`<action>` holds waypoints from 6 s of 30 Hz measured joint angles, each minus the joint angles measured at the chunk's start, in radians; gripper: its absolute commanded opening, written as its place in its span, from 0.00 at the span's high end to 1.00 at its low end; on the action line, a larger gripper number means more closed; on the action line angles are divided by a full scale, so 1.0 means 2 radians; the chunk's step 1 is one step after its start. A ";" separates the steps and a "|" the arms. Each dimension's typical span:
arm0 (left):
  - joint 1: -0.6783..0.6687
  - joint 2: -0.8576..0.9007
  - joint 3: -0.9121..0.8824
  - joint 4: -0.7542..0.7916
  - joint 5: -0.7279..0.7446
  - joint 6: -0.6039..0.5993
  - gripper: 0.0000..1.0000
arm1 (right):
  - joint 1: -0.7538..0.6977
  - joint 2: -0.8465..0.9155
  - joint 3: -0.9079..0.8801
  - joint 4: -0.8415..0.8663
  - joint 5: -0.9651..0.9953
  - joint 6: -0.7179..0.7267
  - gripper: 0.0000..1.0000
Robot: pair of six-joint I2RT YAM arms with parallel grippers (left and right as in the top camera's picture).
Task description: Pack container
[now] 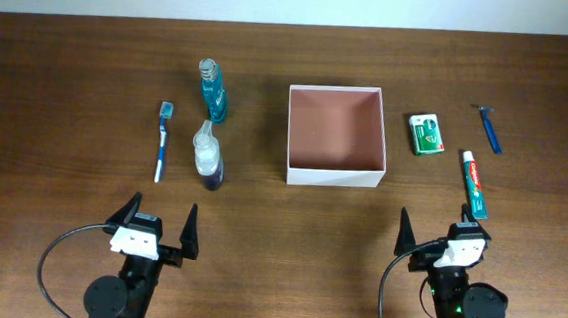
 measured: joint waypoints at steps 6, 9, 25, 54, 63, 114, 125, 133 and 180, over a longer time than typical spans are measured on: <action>0.000 0.000 0.000 0.000 0.000 0.000 0.00 | 0.000 0.000 0.000 0.000 0.000 0.000 0.01; 0.000 0.000 0.000 0.000 0.000 0.000 0.00 | 0.000 0.000 0.000 0.000 0.000 0.000 0.01; 0.000 0.000 0.000 0.000 0.000 0.000 0.00 | 0.000 0.000 0.000 0.000 0.000 0.000 0.01; 0.000 0.000 0.000 0.000 0.000 0.000 0.00 | 0.000 0.000 0.000 0.000 0.000 0.000 0.01; 0.000 0.000 0.000 0.000 0.000 0.000 0.00 | 0.000 0.000 0.000 0.000 0.000 0.000 0.01; 0.000 0.000 0.000 0.000 0.000 0.000 0.00 | 0.000 0.000 0.000 0.000 0.000 0.000 0.01; 0.000 0.000 0.000 0.000 0.000 0.000 0.00 | 0.000 0.000 0.000 0.000 0.000 0.000 0.01; 0.000 0.000 0.000 0.000 0.000 0.000 0.00 | 0.000 0.000 0.000 0.000 0.000 0.000 0.01; 0.000 0.330 0.484 -0.112 0.068 0.084 0.00 | 0.000 0.000 0.000 0.000 0.000 0.000 0.01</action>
